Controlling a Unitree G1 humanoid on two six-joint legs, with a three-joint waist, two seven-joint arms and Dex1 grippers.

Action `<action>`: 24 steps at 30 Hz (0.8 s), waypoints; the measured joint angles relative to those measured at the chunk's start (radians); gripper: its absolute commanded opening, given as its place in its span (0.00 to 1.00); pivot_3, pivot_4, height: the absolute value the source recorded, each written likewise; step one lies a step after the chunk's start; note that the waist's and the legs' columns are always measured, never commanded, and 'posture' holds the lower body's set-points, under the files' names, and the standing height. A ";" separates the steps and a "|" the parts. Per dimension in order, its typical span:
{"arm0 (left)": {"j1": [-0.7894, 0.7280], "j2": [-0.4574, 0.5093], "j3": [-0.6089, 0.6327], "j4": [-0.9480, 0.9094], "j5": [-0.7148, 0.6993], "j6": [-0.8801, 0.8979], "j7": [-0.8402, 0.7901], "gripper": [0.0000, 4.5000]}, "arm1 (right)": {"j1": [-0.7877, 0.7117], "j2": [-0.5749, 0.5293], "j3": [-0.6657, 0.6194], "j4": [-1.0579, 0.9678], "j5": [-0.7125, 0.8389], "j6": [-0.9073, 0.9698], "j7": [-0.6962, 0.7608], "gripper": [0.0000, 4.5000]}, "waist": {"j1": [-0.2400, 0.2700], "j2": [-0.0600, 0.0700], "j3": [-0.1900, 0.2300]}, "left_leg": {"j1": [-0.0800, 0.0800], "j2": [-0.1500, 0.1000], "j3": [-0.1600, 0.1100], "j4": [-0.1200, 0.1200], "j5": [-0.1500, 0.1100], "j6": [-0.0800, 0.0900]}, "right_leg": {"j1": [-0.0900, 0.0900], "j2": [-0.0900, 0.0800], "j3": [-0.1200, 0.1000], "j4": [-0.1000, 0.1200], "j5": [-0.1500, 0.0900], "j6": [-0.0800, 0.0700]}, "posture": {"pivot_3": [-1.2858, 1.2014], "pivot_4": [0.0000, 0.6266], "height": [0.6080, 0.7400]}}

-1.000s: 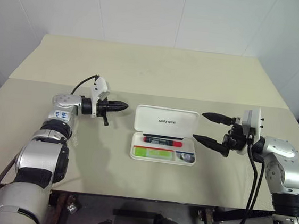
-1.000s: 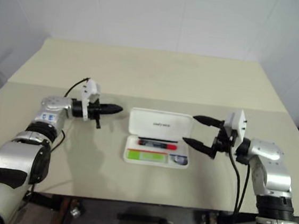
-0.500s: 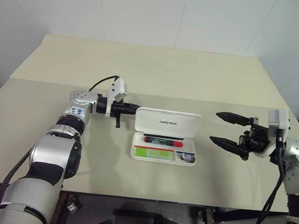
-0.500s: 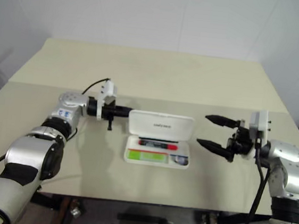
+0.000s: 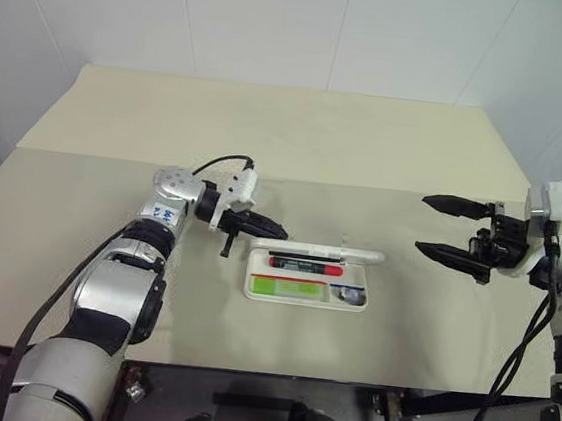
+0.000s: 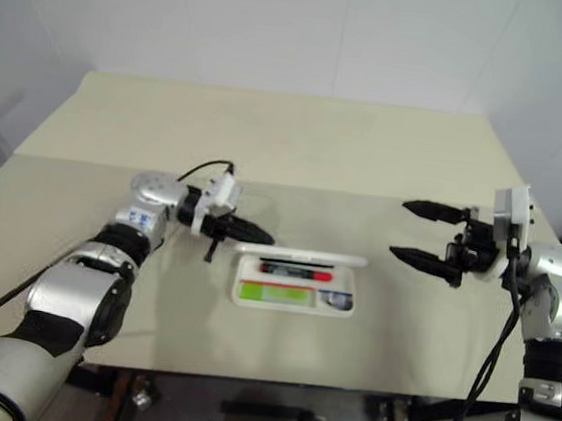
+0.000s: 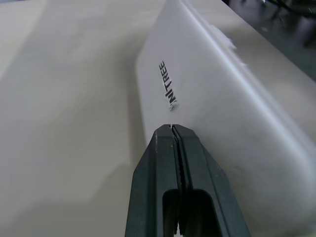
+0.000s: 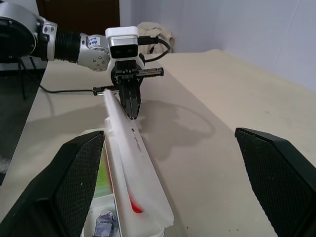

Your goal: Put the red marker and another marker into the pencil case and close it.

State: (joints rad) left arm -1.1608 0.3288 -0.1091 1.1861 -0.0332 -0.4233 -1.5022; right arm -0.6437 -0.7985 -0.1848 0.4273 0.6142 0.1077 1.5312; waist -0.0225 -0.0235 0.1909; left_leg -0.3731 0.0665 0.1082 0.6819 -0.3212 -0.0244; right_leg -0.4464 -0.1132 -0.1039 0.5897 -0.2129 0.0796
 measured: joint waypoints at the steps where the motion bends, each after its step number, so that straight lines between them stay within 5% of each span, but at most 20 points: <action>1: 0.003 0.000 -0.018 -0.002 0.000 -0.012 0.000 0.00 | 0.000 -0.002 0.011 0.002 0.000 -0.001 0.000 1.00 | 0.000 0.000 0.000 | 0.000 0.000 0.000 0.000 0.000 0.000 | 0.000 0.000 0.000 0.000 0.000 0.000 | 0.52 0.24 1.00; 24: 0.000 0.014 -0.213 -0.030 0.108 -0.406 0.005 0.00 | 0.049 -0.045 0.115 -0.029 0.061 -0.002 0.003 1.00 | 0.000 0.002 -0.001 | 0.003 0.000 0.000 0.001 -0.001 0.002 | 0.002 -0.001 0.001 0.001 0.000 0.000 | 0.52 0.24 1.00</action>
State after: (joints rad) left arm -1.1608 0.3427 -0.3219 1.1557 0.0744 -0.8291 -1.4975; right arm -0.5951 -0.8435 -0.0699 0.3988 0.6749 0.1058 1.5338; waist -0.0225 -0.0220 0.1896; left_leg -0.3700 0.0664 0.1083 0.6831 -0.3221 -0.0228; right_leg -0.4445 -0.1139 -0.1033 0.5903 -0.2129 0.0795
